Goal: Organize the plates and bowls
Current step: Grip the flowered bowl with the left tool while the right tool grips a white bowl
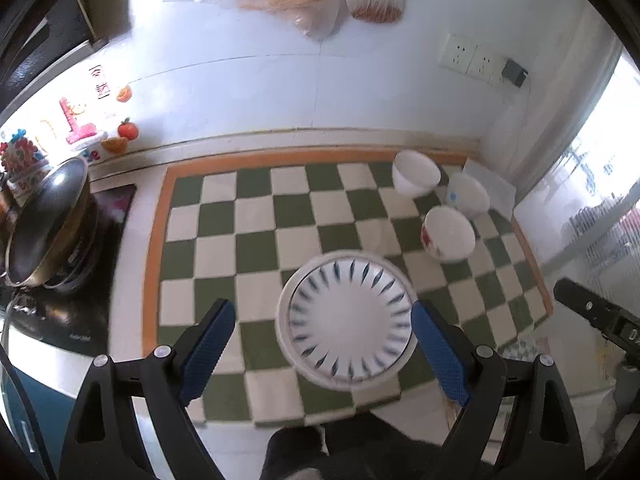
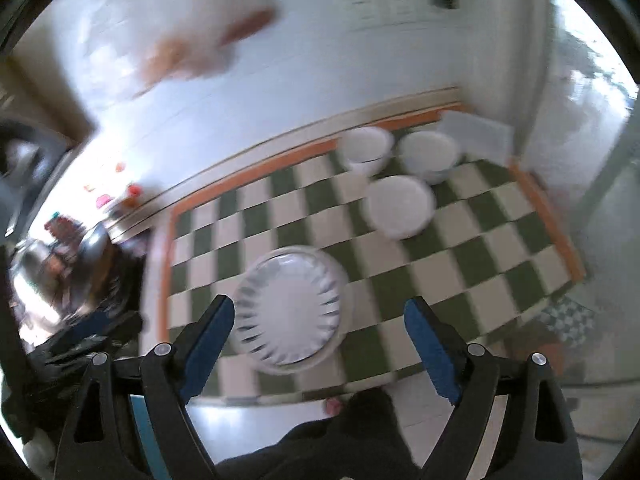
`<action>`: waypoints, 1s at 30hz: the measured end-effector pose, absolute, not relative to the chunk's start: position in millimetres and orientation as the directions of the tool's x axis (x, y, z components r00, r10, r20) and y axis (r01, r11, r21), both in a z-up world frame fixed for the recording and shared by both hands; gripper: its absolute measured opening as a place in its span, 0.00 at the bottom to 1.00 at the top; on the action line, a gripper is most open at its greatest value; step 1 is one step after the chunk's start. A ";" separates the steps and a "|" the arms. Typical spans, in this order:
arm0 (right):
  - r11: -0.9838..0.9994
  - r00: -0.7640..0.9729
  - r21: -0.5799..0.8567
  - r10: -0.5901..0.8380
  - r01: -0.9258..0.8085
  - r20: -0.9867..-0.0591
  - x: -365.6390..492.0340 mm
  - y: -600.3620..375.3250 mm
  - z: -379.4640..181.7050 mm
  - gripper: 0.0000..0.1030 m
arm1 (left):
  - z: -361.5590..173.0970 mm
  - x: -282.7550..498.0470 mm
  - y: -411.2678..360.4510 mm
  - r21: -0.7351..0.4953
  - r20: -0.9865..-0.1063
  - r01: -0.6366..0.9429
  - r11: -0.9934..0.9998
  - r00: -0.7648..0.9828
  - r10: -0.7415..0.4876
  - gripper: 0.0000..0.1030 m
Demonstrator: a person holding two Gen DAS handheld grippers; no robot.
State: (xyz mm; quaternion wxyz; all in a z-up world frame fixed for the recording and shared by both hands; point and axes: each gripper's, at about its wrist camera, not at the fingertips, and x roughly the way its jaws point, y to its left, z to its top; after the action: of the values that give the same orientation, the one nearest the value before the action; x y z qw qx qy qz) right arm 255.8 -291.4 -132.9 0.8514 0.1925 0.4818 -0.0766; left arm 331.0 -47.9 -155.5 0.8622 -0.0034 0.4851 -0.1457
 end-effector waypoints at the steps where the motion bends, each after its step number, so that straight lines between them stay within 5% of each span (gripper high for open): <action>1: 0.908 0.523 0.253 0.044 0.335 -0.851 257.9 -300.6 -136.0 0.87 | -156.6 336.2 -53.7 -0.160 -0.822 0.258 0.953 0.499 -0.273 0.88; 8: 0.820 0.419 0.363 0.168 0.443 -0.892 298.5 -386.1 -201.7 0.86 | -192.7 390.3 -118.1 -0.242 -0.861 0.301 0.922 0.372 -0.347 0.87; 24: 0.829 0.182 0.388 0.343 0.402 -0.921 437.6 -525.8 -366.7 0.79 | -335.9 512.4 -263.5 -0.208 -0.972 0.119 0.971 0.086 -0.219 0.85; 27: 0.852 0.138 0.381 0.355 0.359 -0.925 461.0 -531.2 -388.1 0.73 | -358.8 525.1 -275.8 -0.203 -0.978 0.103 0.974 0.036 -0.208 0.61; 29: 0.861 0.118 0.385 0.367 0.332 -0.923 473.7 -530.5 -400.3 0.66 | -369.6 528.7 -280.2 -0.201 -0.979 0.096 0.975 0.005 -0.203 0.37; 30: 0.867 0.106 0.383 0.369 0.320 -0.923 481.0 -529.1 -406.7 0.62 | -375.1 530.1 -282.0 -0.203 -0.979 0.094 0.975 -0.011 -0.203 0.33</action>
State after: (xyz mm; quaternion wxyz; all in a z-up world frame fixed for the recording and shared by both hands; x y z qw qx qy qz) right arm 481.0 -529.1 -406.7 0.6976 0.2576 0.6683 0.0178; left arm 530.1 -282.0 -375.1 0.7021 -0.0390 0.7031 -0.1057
